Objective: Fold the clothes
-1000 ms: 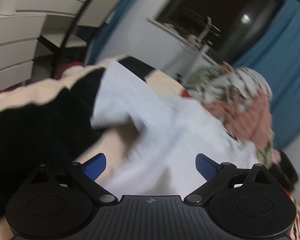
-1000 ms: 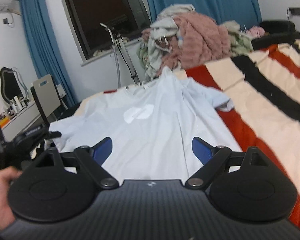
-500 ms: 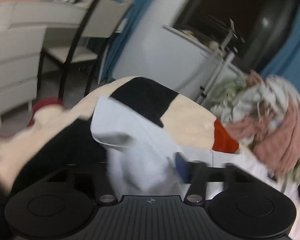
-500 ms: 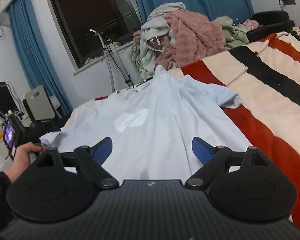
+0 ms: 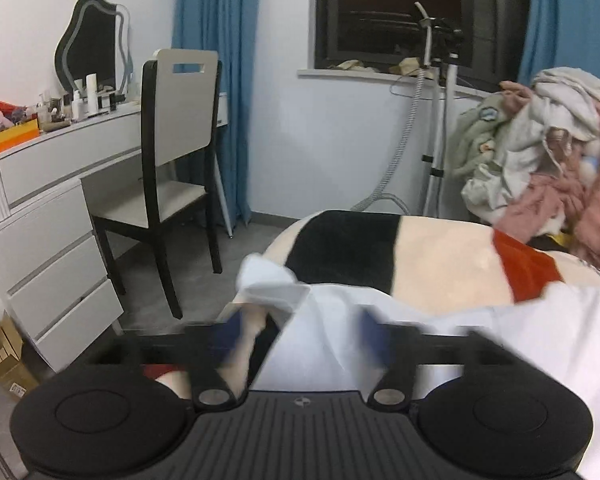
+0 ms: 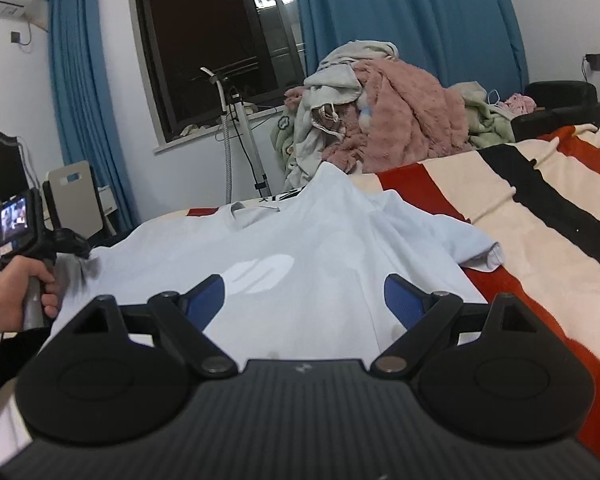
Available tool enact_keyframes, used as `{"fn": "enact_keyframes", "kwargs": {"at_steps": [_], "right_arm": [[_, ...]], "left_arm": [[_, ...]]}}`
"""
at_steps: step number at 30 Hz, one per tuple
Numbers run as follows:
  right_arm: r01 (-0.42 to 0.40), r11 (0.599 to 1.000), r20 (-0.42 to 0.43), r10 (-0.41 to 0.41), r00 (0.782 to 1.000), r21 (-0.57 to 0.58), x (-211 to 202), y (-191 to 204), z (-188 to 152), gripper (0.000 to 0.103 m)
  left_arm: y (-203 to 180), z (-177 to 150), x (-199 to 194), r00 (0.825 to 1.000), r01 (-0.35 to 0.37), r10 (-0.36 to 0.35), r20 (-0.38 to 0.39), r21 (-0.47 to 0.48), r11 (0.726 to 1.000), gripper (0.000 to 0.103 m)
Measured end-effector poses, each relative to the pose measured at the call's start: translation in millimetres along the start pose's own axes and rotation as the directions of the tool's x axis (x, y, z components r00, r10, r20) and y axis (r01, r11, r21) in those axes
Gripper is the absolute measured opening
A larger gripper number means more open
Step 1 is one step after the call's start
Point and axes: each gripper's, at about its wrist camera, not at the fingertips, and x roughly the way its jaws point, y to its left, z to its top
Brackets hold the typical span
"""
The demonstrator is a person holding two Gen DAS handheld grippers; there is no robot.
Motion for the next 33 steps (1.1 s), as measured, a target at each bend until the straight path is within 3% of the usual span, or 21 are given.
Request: {"fn": "enact_keyframes", "kwargs": {"at_steps": [4, 11, 13, 16, 19, 23, 25, 28, 31, 33], "right_arm": [[-0.005, 1.0, 0.017, 0.005, 1.0, -0.002, -6, -1, 3, 0.088], [-0.014, 1.0, 0.043, 0.015, 0.999, -0.008, -24, -4, 11, 0.088], [-0.016, 1.0, 0.062, 0.016, 0.998, -0.005, -32, -6, 16, 0.088], [-0.011, 1.0, 0.082, 0.012, 0.997, -0.012, -44, -9, 23, 0.088], [-0.001, 1.0, 0.085, 0.001, 0.996, -0.005, -58, -13, 29, 0.088], [-0.004, 0.998, 0.066, 0.0, 0.998, 0.059, -84, -23, 39, 0.088], [-0.006, 0.997, 0.052, 0.002, 0.999, 0.078, -98, -28, 42, 0.088], [0.003, 0.997, 0.017, -0.005, 1.0, 0.081, -114, -33, 43, 0.088], [0.016, 0.995, -0.011, -0.015, 1.0, 0.096, -121, -40, 42, 0.088], [0.03, 0.994, -0.012, -0.029, 1.0, 0.108, -123, -43, 43, 0.088]], "left_arm": [[-2, -15, -65, 0.997, 0.068, -0.069, 0.02, 0.032, 0.997, 0.088], [-11, -74, -232, 0.974, 0.218, -0.221, 0.039, 0.074, 0.973, 0.1], [-12, -98, -271, 0.967, 0.254, -0.253, -0.016, 0.062, 0.965, 0.1], [1, -136, -304, 0.954, 0.256, -0.25, -0.165, 0.013, 0.967, 0.099], [25, -169, -325, 0.932, 0.23, -0.227, -0.284, -0.024, 0.973, 0.099], [59, -198, -340, 0.899, 0.138, -0.173, -0.403, -0.116, 0.984, 0.097], [70, -207, -342, 0.872, 0.111, -0.172, -0.458, -0.157, 0.981, 0.092], [76, -216, -348, 0.821, 0.136, -0.224, -0.525, -0.202, 0.97, 0.086], [65, -228, -355, 0.771, 0.151, -0.214, -0.6, -0.154, 0.977, 0.08], [58, -231, -362, 0.764, 0.16, -0.186, -0.618, -0.097, 0.982, 0.072]]}}
